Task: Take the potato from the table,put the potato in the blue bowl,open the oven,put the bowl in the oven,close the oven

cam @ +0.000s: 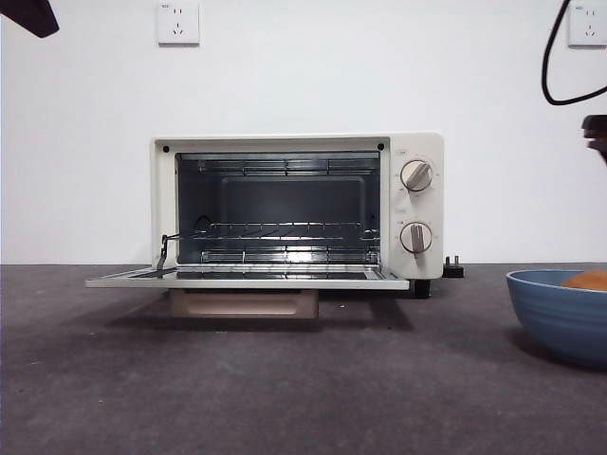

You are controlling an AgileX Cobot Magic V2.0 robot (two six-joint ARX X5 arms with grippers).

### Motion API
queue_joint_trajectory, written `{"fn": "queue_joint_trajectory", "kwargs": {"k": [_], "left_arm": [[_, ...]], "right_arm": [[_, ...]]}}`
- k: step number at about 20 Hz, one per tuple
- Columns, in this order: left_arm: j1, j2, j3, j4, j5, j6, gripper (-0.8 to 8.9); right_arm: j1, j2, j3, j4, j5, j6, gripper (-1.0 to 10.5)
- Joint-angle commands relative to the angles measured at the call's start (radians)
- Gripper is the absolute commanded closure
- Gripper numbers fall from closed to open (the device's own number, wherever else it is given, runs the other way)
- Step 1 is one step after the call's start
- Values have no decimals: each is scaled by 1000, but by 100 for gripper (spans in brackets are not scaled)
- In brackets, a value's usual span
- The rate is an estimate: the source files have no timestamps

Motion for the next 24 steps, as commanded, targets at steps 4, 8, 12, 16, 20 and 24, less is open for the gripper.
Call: {"fn": "queue_joint_trajectory", "kwargs": {"k": [4,8,12,16,20,24], "left_arm": [[-3,-2,-6,-2,3,14,819],[-3,-2,-6,-3,3,14,819],[-3,-7,-6,-4,3,14,819],[-2,-9,-6,-4,3,14,819],[-3,-9,-6,-3,4,14,819],[-3,-9,-6,-6,4,14,819]], "right_arm": [[-13,45,-1,16,8,-23,540],[-13,100,-2,24,7,-29,540],[-12,167,-2,37,-26,-32,542],[-12,196,-2,62,-60,-13,837],[-11,198,-2,60,-80,14,963],[-3,196,-1,74,-157,53,963]]}}
